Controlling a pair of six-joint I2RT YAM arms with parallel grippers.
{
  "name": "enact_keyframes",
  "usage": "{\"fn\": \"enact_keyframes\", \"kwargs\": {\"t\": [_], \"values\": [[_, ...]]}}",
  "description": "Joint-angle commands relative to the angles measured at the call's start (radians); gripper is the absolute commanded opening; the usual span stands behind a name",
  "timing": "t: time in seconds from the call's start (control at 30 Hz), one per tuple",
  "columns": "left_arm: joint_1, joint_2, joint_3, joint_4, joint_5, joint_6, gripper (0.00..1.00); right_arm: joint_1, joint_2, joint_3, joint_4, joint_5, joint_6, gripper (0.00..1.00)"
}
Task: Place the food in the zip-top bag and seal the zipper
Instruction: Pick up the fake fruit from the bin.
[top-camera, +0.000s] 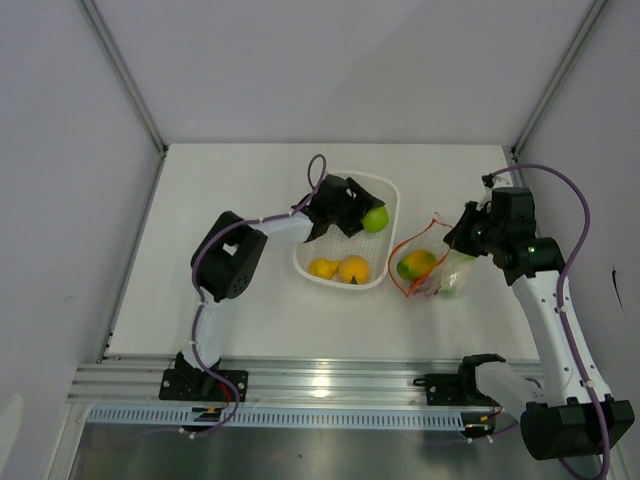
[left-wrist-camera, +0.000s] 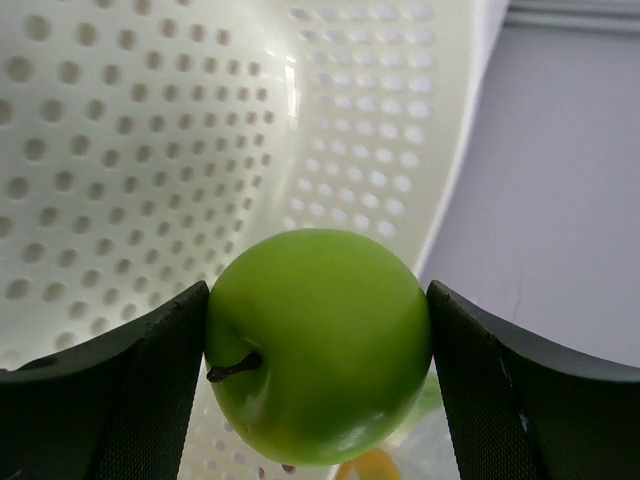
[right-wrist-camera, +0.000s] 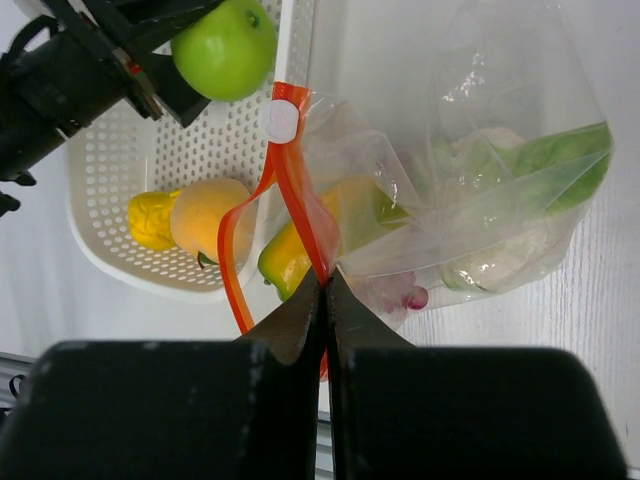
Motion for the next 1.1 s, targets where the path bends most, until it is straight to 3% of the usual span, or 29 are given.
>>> {"fn": "enact_keyframes", "kwargs": {"t": [0.0, 0.43, 0.57, 0.73, 0.97, 1.07], "values": [[0.004, -0.12, -0.009, 0.063, 0.067, 0.089, 0.01, -0.007, 0.005, 0.055, -0.007, 0.033, -0.013, 0.0], [-0.048, -0.428, -0.225, 0.278, 0.175, 0.419, 0.01, -0.005, 0.04, 0.085, -0.033, 0.037, -0.004, 0.0], [-0.105, -0.482, -0.194, 0.195, 0.216, 0.583, 0.01, -0.005, 0.048, 0.11, -0.05, 0.029, -0.001, 0.0], [-0.206, -0.527, -0.186, 0.086, 0.157, 0.739, 0.01, -0.004, 0.051, 0.134, -0.049, -0.003, 0.016, 0.0], [-0.252, -0.511, -0.208, 0.058, 0.123, 0.7, 0.01, -0.002, 0.063, 0.182, -0.055, -0.051, 0.031, 0.0], [-0.269, -0.472, -0.15, -0.007, 0.11, 0.706, 0.01, -0.004, 0.068, 0.19, -0.047, -0.083, 0.039, 0.0]]}}
